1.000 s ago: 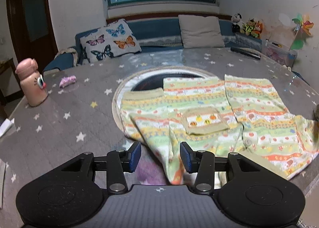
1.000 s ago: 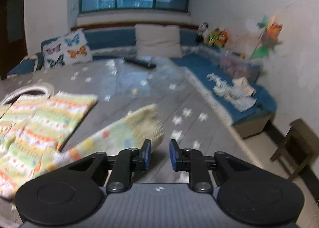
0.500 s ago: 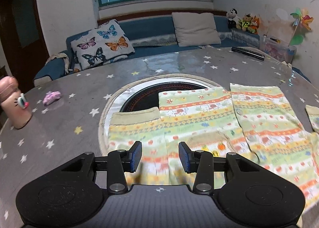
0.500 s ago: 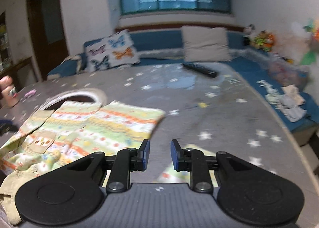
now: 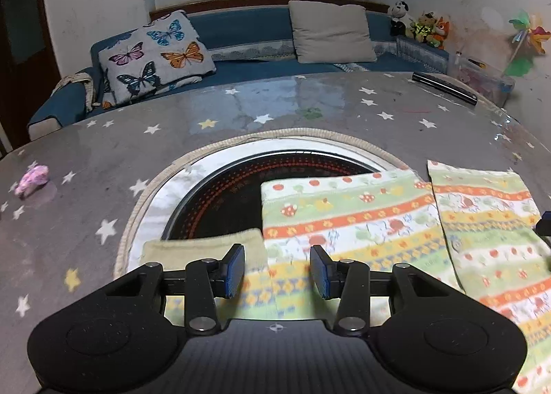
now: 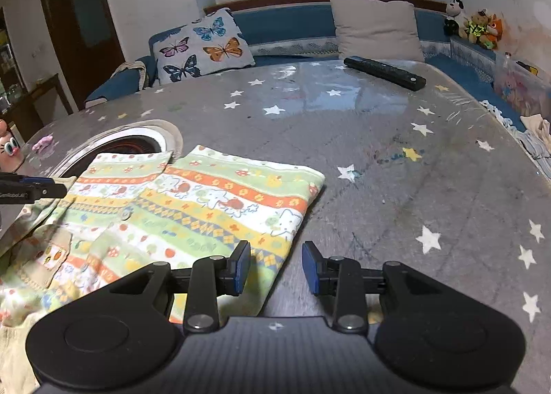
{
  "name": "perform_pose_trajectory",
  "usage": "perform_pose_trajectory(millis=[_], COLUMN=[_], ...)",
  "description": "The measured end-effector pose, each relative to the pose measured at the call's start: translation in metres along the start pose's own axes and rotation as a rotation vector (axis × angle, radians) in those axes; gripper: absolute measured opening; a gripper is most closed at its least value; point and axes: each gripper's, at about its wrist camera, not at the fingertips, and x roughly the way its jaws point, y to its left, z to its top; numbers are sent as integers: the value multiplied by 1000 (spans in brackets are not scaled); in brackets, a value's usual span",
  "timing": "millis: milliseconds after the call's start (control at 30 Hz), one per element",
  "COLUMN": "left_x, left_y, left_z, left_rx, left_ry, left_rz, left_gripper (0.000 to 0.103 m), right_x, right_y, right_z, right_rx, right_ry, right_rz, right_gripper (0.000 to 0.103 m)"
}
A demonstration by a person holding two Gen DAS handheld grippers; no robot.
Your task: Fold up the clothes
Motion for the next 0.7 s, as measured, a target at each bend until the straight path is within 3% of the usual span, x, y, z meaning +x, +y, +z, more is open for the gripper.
perform_pose_trajectory(millis=[233,267,400,500,700], left_x=[22,23,25,25,22], left_y=[-6,-6,-2,1,-4], left_z=[3,3,2,-1,-5], left_rx=[28,34,50,47,76], left_ry=[-14,-18,-37,-57,-83], left_rz=[-22,-16,12,21,94], left_gripper=[43,40,7,1,1], right_x=[6,6,10,14,26], right_y=[2,3,7,13,24], right_z=[5,5,7,11,19], right_rx=[-27,-31,-50,-65,-106], right_ry=[3,3,3,3,1], right_rz=[-1,1,6,9,6], right_gripper=[33,33,33,34,34])
